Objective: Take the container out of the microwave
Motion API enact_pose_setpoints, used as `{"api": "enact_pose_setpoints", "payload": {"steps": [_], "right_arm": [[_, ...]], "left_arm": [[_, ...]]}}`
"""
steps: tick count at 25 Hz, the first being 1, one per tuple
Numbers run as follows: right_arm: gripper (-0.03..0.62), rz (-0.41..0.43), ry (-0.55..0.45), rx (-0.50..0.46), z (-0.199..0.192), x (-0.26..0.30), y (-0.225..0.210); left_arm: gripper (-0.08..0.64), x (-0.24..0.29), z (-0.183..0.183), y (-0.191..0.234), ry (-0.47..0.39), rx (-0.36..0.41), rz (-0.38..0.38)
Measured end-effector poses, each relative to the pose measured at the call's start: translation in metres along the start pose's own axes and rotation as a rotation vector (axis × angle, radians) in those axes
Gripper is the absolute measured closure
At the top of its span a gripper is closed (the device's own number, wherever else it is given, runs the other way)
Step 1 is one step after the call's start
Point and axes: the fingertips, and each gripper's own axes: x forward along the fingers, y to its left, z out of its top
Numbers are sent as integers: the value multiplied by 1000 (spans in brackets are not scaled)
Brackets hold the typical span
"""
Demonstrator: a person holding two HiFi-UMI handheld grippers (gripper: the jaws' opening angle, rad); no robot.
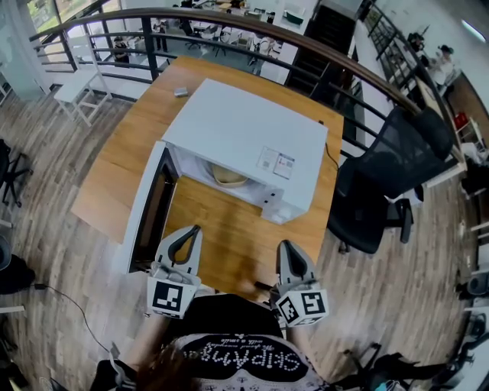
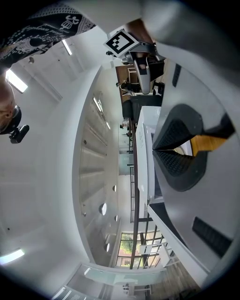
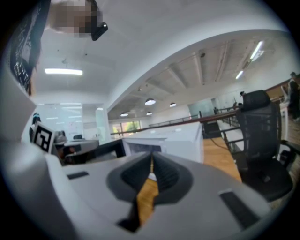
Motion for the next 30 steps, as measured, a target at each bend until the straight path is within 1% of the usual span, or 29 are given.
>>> {"api": "enact_pose_setpoints", "payload": {"steps": [8,16,21,30], "right_arm": [[555,-3,7,-1,-2,6,4],[555,-14,9,-2,-4,9,6],[555,-32,6,1,-5,8,4],[555,-52,7,1,-4,3,1]], "left_arm": [[526,0,-5,9,9,-10,5],[526,1,-7,14,0,-27,1],[526,4,-8,13,-5,-21,-17],[526,5,-7,12,4,-3,-22]]}}
